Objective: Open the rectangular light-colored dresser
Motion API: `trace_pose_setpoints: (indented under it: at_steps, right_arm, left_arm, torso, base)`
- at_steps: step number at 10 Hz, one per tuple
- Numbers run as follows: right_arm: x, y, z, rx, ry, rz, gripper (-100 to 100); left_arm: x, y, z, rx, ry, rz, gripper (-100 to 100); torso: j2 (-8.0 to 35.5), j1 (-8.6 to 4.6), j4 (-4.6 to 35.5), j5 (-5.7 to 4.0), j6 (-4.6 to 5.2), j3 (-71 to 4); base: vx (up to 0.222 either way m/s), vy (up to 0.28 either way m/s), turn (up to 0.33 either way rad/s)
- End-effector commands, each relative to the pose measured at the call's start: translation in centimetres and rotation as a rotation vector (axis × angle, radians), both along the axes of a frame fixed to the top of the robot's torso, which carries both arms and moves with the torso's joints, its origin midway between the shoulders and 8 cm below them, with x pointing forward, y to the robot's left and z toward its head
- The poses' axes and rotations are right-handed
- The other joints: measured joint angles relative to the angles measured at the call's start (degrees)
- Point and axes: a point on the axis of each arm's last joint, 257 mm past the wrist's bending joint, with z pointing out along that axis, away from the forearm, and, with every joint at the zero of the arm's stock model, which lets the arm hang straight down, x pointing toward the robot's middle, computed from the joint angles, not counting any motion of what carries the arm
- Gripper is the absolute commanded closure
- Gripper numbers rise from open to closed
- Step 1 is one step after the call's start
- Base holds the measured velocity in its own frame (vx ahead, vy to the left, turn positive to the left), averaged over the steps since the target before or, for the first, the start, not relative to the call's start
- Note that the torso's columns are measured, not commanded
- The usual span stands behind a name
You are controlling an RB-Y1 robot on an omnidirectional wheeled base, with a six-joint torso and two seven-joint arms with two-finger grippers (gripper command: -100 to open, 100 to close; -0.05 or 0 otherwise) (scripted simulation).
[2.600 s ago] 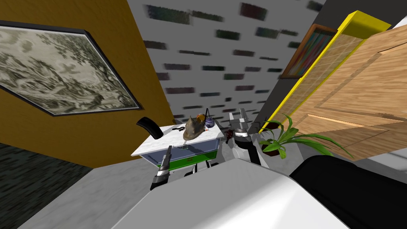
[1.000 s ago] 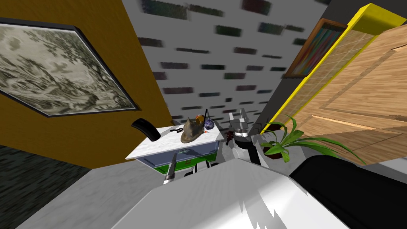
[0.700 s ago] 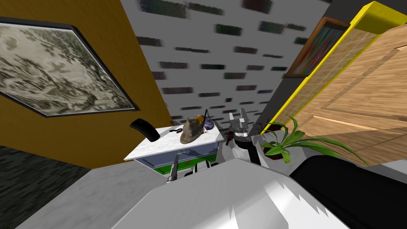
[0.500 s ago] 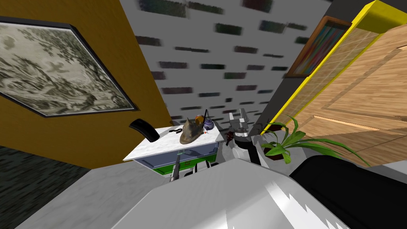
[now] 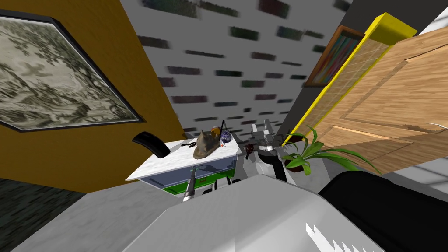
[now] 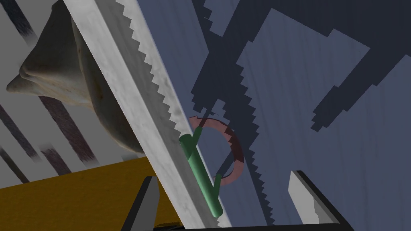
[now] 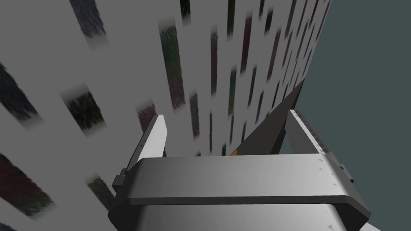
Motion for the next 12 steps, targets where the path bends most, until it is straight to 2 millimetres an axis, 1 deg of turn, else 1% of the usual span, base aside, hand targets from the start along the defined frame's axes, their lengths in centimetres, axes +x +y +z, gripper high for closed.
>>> trace_pose_setpoints:
  at_steps: [1, 2, 3, 4, 5, 6, 7, 8, 9, 10, 12]
  right_arm:
    - [0.0, 0.0, 0.0, 0.000, 0.000, 0.000, 0]
    - [0.0, 0.0, 0.0, 0.000, 0.000, 0.000, 0]
    - [0.0, 0.0, 0.0, 0.000, 0.000, 0.000, 0]
    - [0.0, 0.0, 0.0, 0.000, 0.000, 0.000, 0]
    - [0.0, 0.0, 0.0, 0.000, 0.000, 0.000, 0]
    - [0.0, 0.0, 0.0, 0.000, 0.000, 0.000, 0]
    - [0.0, 0.0, 0.0, 0.000, 0.000, 0.000, 0]
    - [0.0, 0.0, 0.0, 0.000, 0.000, 0.000, 0]
    - [0.0, 0.0, 0.0, 0.000, 0.000, 0.000, 0]
    - [0.0, 0.0, 0.0, 0.000, 0.000, 0.000, 0]
    - [0.0, 0.0, 0.0, 0.000, 0.000, 0.000, 0]
  left_arm:
    - [0.7, 1.3, -0.1, -0.002, 0.001, 0.009, -100]
    - [1.1, 2.2, -0.2, -0.003, 0.007, 0.016, -100]
    - [2.1, 3.8, 0.2, -0.004, 0.005, 0.031, -100]
    - [1.7, 3.0, 0.1, -0.001, 0.002, 0.023, -100]
    - [1.6, 3.0, 0.0, -0.003, 0.006, 0.024, 100]
    - [0.6, 1.3, -0.3, -0.003, 0.007, 0.009, 100]
    - [0.6, 1.3, -0.3, -0.003, 0.007, 0.009, 100]
    - [-0.3, -0.3, -0.5, -0.003, 0.007, -0.004, 100]
    - [-0.3, -0.3, -0.5, -0.003, 0.007, -0.004, 100]
    - [-1.3, -1.9, -0.7, -0.004, 0.006, -0.016, 100]
    - [-2.3, -3.5, -0.7, -0.005, 0.004, -0.027, 100]
  torso:
    - [-0.1, 0.21, 0.0, 0.06, -0.02, -0.1]
    - [-0.3, 0.41, -0.1, 0.12, -0.01, -0.2]
    - [-0.3, 0.38, -0.1, 0.12, 0.00, -0.2]
    - [-0.2, 0.17, -0.1, 0.06, 0.00, -0.1]
    - [-0.2, 0.19, -0.1, 0.06, -0.01, -0.1]
    - [-0.2, 0.26, -0.1, 0.08, 0.00, -0.1]
    - [-0.5, 0.61, -0.4, 0.34, -0.03, -0.2]
    - [-0.6, 0.63, -0.3, 0.27, -0.09, -0.3]
    - [-0.6, 0.66, -0.4, 0.26, -0.14, -0.3]
    - [-0.6, 0.66, -0.5, 0.30, -0.14, -0.3]
    - [-0.6, 0.57, -0.5, 0.35, -0.06, -0.3]
  base:
    - [-0.024, -0.038, 0.018]
    - [-0.015, -0.021, -0.043]
    - [-0.030, -0.056, -0.188]
    - [-0.014, -0.031, 0.004]
    - [0.002, 0.001, 0.108]
    - [0.027, 0.053, 0.101]
    - [0.028, 0.052, 0.025]
    - [0.042, 0.072, 0.087]
    - [0.036, 0.064, 0.035]
    - [0.054, 0.068, 0.096]
    - [0.047, 0.075, 0.087]
